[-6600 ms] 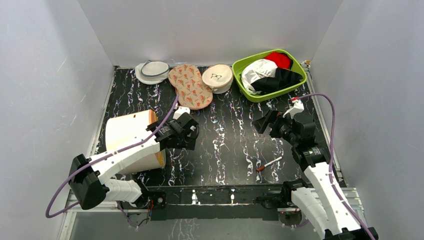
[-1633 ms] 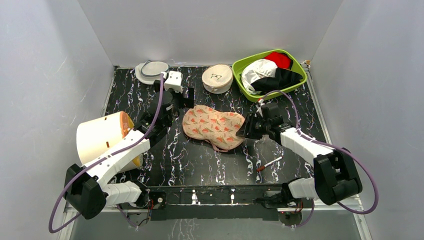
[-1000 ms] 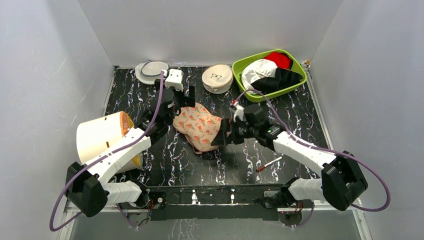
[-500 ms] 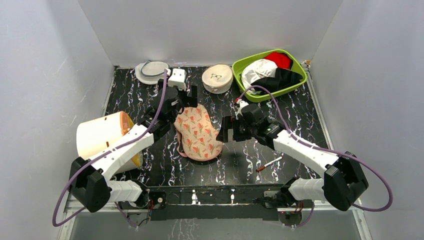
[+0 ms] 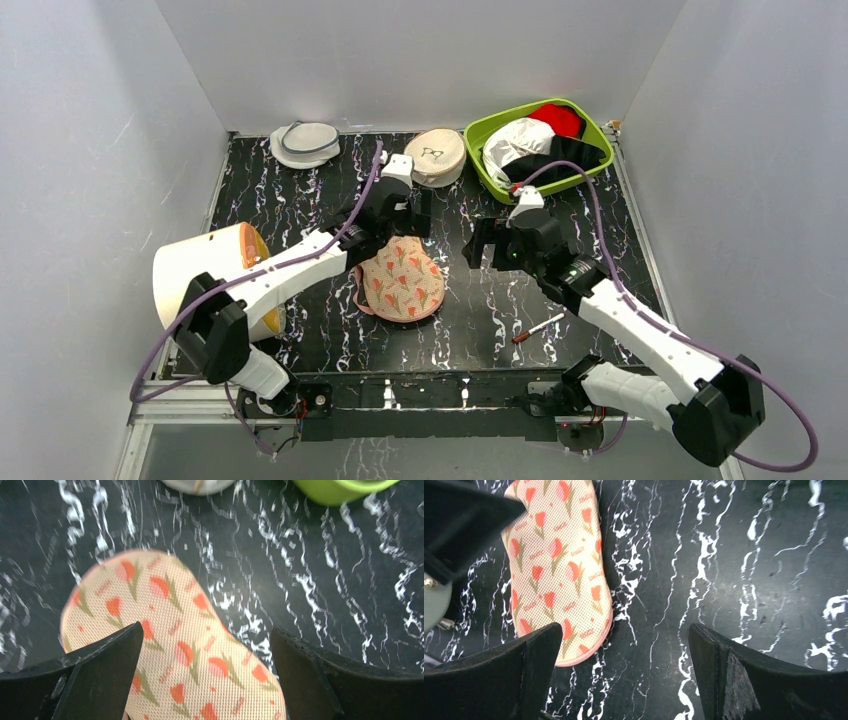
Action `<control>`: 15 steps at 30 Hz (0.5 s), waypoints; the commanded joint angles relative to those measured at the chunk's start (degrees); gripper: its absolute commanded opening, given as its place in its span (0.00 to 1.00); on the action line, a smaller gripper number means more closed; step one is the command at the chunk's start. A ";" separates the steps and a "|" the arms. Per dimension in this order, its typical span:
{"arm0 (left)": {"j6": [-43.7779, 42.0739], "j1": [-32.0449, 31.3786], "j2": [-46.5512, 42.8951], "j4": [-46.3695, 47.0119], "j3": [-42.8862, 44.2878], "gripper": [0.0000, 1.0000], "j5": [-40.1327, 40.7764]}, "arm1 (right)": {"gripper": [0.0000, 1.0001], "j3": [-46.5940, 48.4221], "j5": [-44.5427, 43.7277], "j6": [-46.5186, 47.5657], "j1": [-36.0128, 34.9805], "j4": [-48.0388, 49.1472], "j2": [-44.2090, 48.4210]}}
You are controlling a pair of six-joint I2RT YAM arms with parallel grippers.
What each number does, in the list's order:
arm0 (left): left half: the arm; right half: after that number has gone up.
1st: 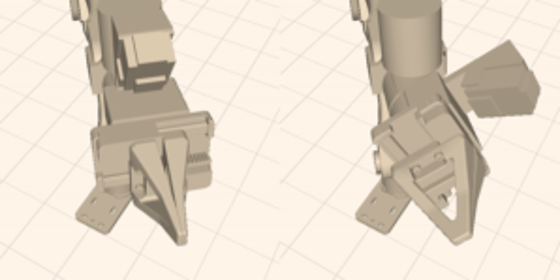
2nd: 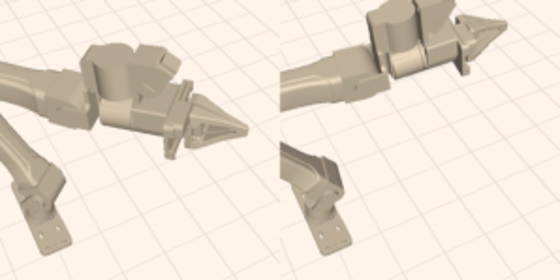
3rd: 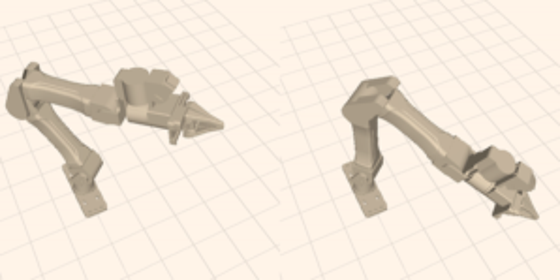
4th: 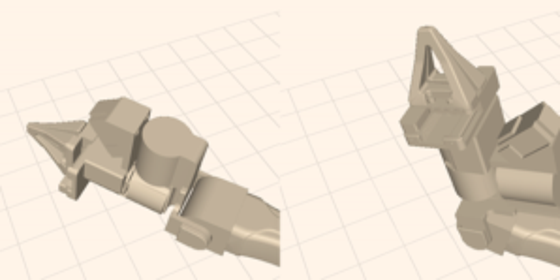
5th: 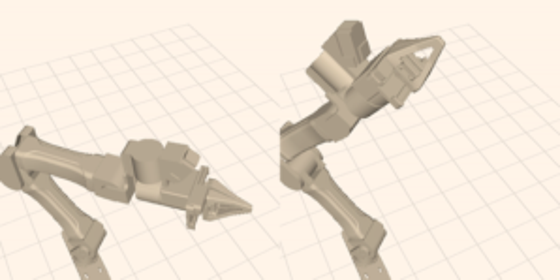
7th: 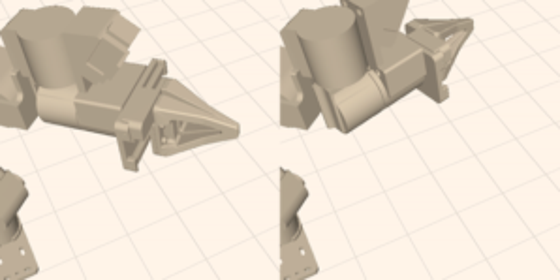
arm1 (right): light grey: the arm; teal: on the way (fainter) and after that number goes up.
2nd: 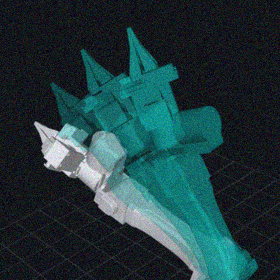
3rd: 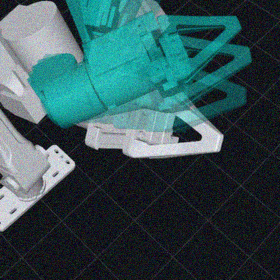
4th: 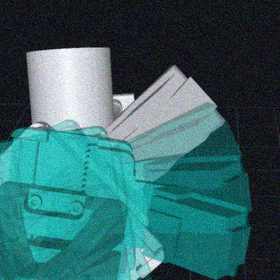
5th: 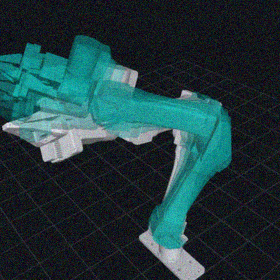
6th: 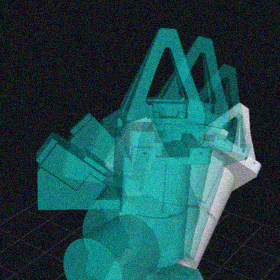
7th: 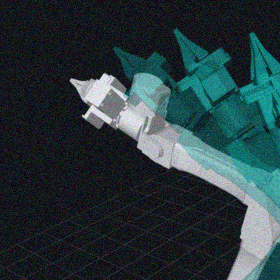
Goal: Unzip the laundry bag and remove the bra
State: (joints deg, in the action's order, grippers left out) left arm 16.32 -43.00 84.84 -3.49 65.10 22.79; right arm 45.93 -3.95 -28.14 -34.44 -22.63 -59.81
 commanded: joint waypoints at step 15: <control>19.99 -4.58 23.58 -37.24 19.87 0.98 -0.74 | 0.98 -13.33 -1.68 8.63 7.97 13.02 7.13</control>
State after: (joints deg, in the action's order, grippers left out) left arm 34.79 -46.70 104.27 -32.77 77.95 18.41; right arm 33.43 -6.31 -21.87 -27.62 -16.21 -55.37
